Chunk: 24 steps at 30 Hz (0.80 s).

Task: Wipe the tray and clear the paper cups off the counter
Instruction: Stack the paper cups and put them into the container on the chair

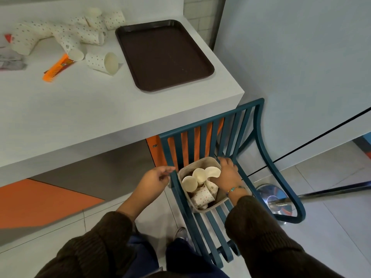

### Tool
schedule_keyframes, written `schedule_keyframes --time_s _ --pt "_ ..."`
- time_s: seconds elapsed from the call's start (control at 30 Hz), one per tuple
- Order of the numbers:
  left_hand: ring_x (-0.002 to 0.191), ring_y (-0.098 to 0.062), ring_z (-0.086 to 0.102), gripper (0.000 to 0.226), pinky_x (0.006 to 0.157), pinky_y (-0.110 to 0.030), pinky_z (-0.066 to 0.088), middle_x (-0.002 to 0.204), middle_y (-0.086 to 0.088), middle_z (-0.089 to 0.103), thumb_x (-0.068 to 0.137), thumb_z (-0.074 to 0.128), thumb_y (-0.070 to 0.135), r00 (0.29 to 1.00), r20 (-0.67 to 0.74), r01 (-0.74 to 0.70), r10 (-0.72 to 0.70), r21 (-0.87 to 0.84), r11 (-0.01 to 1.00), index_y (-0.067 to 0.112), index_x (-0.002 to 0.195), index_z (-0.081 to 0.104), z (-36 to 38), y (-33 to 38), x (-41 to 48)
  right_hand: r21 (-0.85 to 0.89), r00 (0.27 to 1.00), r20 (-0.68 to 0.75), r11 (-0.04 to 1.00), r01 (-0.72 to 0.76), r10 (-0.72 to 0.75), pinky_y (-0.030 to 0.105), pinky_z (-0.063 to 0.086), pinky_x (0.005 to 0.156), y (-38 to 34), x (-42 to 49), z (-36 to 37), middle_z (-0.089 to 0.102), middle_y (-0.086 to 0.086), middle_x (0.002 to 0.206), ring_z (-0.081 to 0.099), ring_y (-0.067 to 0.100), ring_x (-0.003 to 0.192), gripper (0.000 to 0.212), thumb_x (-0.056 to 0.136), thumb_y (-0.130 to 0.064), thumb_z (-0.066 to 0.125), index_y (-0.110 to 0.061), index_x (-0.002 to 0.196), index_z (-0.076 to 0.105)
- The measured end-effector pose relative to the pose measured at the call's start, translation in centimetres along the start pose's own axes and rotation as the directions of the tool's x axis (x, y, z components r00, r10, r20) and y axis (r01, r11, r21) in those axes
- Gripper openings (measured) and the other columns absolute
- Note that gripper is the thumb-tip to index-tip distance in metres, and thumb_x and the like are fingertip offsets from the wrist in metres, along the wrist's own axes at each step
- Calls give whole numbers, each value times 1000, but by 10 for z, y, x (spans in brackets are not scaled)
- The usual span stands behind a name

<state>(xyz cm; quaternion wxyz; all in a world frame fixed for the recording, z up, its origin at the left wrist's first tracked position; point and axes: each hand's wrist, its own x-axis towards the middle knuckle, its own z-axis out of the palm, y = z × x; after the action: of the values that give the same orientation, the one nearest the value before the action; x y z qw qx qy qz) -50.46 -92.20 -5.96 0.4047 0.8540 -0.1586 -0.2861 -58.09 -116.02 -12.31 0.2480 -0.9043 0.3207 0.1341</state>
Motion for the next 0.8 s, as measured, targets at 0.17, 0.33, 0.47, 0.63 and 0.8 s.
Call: schedule_keyframes --time_s 0.17,0.33,0.47,0.63,0.8 --pt "106 -7 55 33 87 -11 39 117 -2 63 92 50 1 1000 -21 -16 14 -90 996 14 121 60 -13 6 -4 129 993 -110 990 60 -46 40 39 100 -18 -5 -16 44 5 136 41 29 123 59 78 -30 69 -21 131 47" --pt "107 -6 58 31 82 -5 39 111 3 65 92 51 2 997 -72 -51 41 -137 989 19 115 63 -37 11 -10 163 970 -165 965 205 -179 39 42 101 -58 -12 -45 51 2 132 46 23 121 47 82 -30 67 -22 126 53" --pt "100 4 57 29 81 -1 38 107 11 65 92 53 7 986 -156 -79 57 -139 987 24 113 63 -66 15 -15 165 925 -185 917 363 -333 33 43 98 -102 -19 -68 55 -1 127 50 19 118 38 84 -30 65 -22 121 58" --pt "100 1 61 27 93 -16 44 106 10 68 92 54 10 973 -219 -112 75 -165 980 33 103 63 -117 15 -18 201 845 -181 822 533 -503 17 34 90 -173 -21 -87 59 -6 118 50 6 107 30 87 -27 63 -21 115 61" --pt "92 3 62 26 74 -5 44 98 18 67 91 56 16 918 -395 -111 32 -180 977 40 98 63 -197 2 -7 193 756 -159 730 655 -636 10 31 87 -273 -9 -86 59 -8 118 46 -1 101 27 88 -28 62 -23 115 62"
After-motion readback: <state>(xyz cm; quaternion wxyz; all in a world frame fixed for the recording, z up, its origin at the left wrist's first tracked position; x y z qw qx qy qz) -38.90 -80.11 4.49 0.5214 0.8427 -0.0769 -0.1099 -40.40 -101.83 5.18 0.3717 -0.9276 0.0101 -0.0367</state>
